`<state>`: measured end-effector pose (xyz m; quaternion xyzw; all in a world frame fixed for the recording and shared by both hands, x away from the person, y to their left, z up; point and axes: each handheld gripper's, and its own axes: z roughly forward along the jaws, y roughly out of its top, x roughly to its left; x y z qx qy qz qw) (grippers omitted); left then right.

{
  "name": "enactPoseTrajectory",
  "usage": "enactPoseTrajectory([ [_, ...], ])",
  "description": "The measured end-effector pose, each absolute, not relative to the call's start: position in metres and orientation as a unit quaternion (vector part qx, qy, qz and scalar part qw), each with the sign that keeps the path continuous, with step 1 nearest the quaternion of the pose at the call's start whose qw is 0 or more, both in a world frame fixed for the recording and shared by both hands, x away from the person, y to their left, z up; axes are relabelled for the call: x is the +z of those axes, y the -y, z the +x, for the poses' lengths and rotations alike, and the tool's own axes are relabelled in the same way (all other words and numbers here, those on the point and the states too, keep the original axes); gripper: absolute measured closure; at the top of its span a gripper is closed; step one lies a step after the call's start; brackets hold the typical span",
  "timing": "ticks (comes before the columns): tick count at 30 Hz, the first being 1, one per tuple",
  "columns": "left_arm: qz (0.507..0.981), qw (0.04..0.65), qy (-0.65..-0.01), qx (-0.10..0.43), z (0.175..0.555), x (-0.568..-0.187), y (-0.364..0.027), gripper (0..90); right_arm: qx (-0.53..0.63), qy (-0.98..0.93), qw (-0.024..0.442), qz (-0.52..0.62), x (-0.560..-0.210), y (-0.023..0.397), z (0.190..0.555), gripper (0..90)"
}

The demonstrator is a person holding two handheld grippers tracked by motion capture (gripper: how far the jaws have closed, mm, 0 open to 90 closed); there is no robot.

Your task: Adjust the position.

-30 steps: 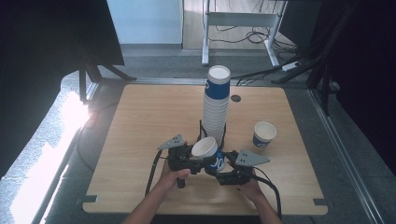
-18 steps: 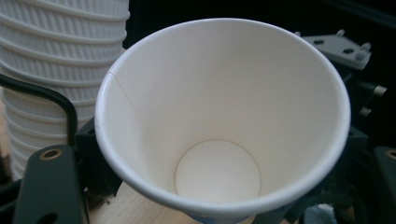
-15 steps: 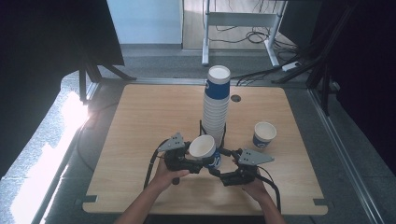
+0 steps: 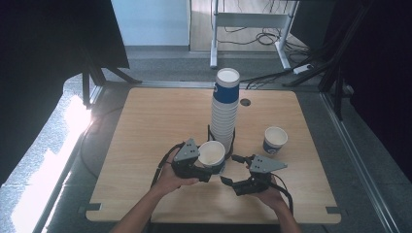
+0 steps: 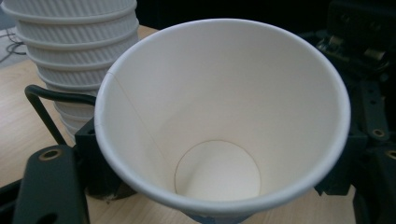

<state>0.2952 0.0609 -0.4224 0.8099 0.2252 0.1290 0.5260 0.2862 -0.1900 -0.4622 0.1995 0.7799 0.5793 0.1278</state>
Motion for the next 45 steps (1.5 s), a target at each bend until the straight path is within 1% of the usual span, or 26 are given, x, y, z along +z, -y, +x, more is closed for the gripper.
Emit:
enactPoseTrajectory([
  [6, 0.831, 0.495, -0.202, 0.155, 0.292, -0.420, -0.051, 20.5, 0.560, -0.795, 0.138, 0.189, -0.463, 0.182, 0.284, 14.5],
  [12, 0.843, 0.474, -0.193, 0.165, 0.291, -0.420, -0.045, 20.4, 0.546, -0.804, 0.143, 0.187, -0.467, 0.174, 0.284, 14.3],
  [21, 0.856, 0.456, -0.177, 0.164, 0.289, -0.424, -0.037, 20.2, 0.536, -0.810, 0.149, 0.187, -0.471, 0.160, 0.286, 14.5],
  [24, 0.860, 0.451, -0.171, 0.167, 0.288, -0.425, -0.034, 20.1, 0.532, -0.810, 0.156, 0.189, -0.471, 0.157, 0.286, 17.2],
  [26, 0.860, 0.451, -0.171, 0.167, 0.287, -0.425, -0.033, 19.9, 0.531, -0.809, 0.162, 0.192, -0.472, 0.157, 0.286, 22.6],
  [27, 0.859, 0.452, -0.172, 0.168, 0.287, -0.426, -0.033, 19.5, 0.530, -0.809, 0.166, 0.194, -0.472, 0.157, 0.286, 24.7],
  [30, 0.854, 0.459, -0.181, 0.164, 0.288, -0.427, -0.033, 18.0, 0.531, -0.807, 0.171, 0.192, -0.472, 0.159, 0.286, 25.7],
  [35, 0.849, 0.468, -0.185, 0.162, 0.286, -0.426, -0.035, 10.7, 0.533, -0.803, 0.179, 0.198, -0.473, 0.160, 0.287, 26.3],
  [40, 0.822, 0.514, -0.195, 0.150, 0.279, -0.417, -0.049, 9.5, 0.547, -0.792, 0.178, 0.204, -0.471, 0.166, 0.286, 26.4],
  [45, 0.800, 0.540, -0.216, 0.149, 0.270, -0.416, -0.062, 9.4, 0.546, -0.790, 0.185, 0.209, -0.471, 0.170, 0.286, 26.4],
])
